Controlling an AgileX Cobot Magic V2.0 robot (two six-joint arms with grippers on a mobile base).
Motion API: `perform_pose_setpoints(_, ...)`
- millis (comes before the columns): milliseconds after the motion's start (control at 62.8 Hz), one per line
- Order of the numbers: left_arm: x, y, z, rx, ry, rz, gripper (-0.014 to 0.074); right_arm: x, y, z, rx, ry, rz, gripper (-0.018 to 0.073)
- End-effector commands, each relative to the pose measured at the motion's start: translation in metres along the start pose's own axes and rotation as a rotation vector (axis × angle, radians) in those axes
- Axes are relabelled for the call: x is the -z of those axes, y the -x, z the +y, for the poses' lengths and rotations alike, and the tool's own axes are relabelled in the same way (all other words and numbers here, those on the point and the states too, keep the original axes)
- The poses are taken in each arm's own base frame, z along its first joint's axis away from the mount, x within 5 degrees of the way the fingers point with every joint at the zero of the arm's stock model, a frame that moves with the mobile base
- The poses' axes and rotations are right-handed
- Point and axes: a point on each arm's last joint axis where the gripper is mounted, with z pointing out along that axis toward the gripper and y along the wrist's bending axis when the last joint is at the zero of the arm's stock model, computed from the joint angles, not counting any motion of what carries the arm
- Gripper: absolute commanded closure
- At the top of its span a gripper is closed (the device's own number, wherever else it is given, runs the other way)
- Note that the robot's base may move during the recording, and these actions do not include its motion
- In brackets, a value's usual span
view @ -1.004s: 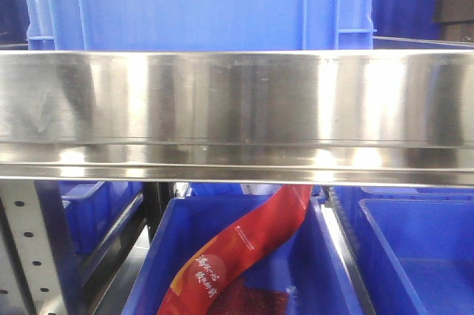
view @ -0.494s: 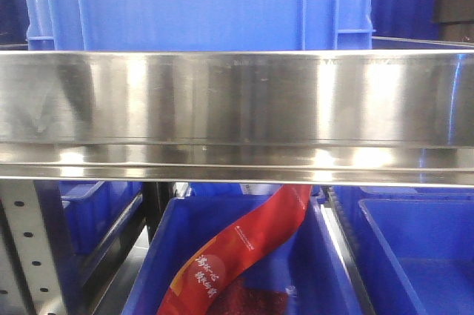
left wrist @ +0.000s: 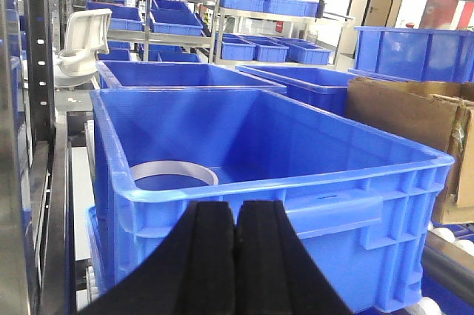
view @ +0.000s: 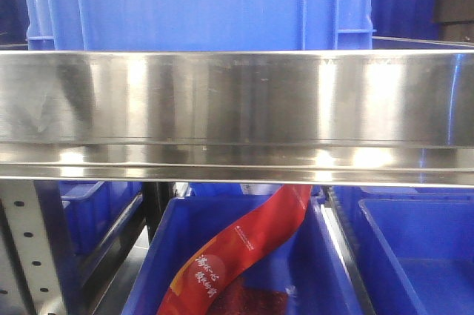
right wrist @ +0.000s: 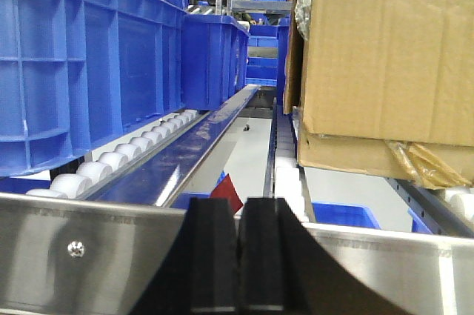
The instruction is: Grab PVC pipe and place in blue bin
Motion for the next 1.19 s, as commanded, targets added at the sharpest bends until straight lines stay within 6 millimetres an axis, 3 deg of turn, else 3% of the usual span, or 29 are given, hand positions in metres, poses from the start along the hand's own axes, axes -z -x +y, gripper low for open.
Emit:
perform_pose_setpoints(0,0.002,0.002,0.000,0.000,-0.003,-0.020,0.0707,0.000,0.002,0.000,0.012,-0.004,-0.027,0.0727)
perform_pose_setpoints(637,0.002,0.001,0.000,-0.004,-0.002,-0.020,0.0707,0.000,0.002,0.000,0.012,-0.004,-0.027,0.0727)
perform_pose_setpoints(844,0.012,0.008,0.007,-0.204,0.081,-0.072,0.0707,0.000,0.002,0.000,0.012,-0.004,-0.027,0.0727)
perform_pose_setpoints(1179,0.020,-0.030,0.016,-0.164,0.131,0.001,0.0707,0.000,0.002,0.000,0.012,-0.004,-0.027,0.0727)
